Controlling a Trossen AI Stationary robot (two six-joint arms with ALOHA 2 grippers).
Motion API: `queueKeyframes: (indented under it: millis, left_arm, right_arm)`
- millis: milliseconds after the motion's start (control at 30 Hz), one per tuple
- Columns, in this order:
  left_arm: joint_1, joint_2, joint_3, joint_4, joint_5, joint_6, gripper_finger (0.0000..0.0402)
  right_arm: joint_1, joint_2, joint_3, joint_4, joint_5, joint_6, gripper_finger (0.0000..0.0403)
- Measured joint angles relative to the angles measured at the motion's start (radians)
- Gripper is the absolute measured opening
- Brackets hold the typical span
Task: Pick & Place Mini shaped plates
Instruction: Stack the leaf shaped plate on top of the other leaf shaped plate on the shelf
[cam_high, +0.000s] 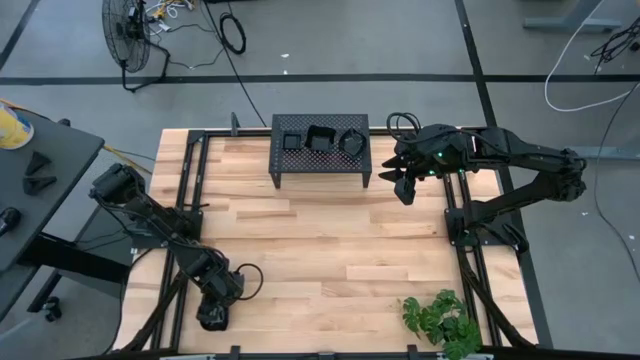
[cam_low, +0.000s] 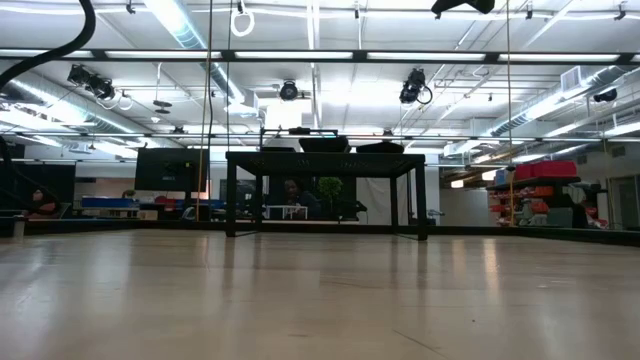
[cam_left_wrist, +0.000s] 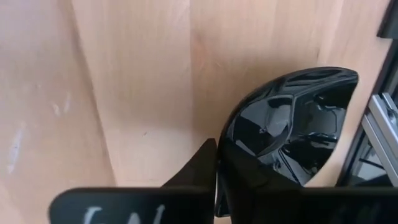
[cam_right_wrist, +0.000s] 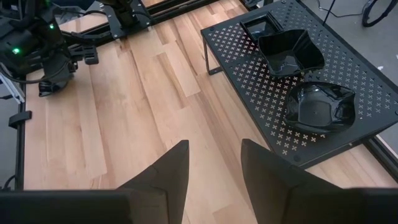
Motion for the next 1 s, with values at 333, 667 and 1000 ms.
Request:
queueKeyframes:
  millis: [333, 667, 1000]
  left_arm:
    - [0.000, 0.000, 0.000, 0.000, 0.049, 0.022, 0.0005]
    - [0.003, -0.003, 0.000, 0.001, 0.142, 0.017, 0.0002]
    - [0.090, -0.084, 0.000, 0.000, 0.142, 0.014, 0.0001]
  right_arm:
    - [0.000, 0.000, 0.000, 0.000, 0.000, 0.000, 0.0149]
    - [0.000, 0.000, 0.000, 0.000, 0.000, -0.008, 0.0149]
    - [0.000, 0.000, 0.000, 0.000, 0.000, -0.015, 0.0149]
